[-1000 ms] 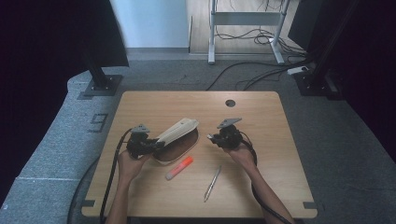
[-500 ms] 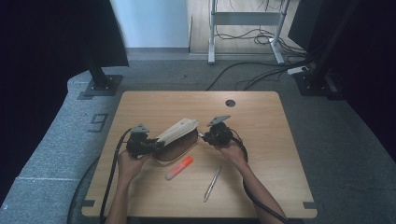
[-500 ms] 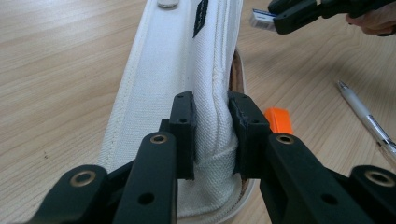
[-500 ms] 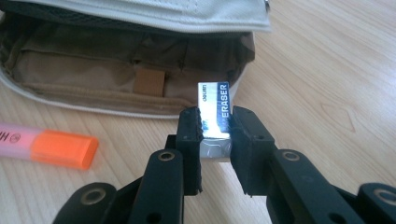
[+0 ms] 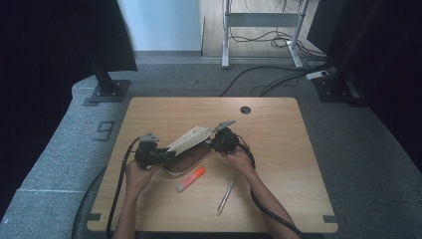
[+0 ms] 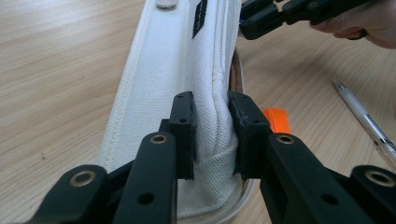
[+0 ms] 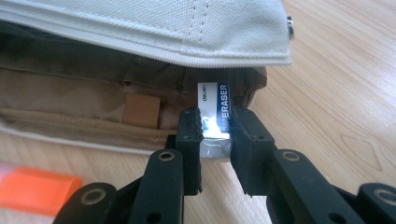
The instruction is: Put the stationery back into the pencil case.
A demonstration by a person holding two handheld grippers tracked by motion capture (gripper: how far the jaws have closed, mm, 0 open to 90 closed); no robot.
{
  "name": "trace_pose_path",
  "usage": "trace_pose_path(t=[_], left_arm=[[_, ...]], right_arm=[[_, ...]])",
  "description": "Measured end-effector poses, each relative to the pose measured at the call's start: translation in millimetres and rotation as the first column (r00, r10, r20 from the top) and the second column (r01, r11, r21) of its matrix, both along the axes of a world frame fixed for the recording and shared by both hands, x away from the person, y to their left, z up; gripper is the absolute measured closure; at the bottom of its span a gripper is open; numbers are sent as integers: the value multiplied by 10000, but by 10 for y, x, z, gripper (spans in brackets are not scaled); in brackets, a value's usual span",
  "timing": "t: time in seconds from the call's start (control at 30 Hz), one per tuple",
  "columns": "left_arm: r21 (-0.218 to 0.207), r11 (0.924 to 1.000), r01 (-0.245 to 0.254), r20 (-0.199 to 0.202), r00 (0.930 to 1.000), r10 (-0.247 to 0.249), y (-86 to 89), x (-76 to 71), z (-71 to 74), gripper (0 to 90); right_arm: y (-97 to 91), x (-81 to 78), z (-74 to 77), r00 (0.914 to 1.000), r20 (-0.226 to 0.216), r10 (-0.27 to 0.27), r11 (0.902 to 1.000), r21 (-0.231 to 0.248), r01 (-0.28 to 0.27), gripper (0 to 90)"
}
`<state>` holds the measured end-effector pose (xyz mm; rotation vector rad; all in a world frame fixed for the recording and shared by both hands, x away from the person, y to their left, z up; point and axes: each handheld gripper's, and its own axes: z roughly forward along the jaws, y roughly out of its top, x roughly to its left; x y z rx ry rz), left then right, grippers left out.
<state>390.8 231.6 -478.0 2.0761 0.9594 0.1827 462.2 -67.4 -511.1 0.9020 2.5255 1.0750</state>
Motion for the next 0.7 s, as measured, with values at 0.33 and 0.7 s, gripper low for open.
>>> trace_pose_path(t=[0.33,0.7], left_arm=[[-37,10000,72,-44,10000,-72,-18,0,-7,724],[-52,9999,149,-26,9999,-149,-28,1,-11,723]], right_arm=[[152,122,-103,10000,-44,-65,10000,-1,65,717],[272,214,-165,9999,-59,-106,9999,-10,106,716]])
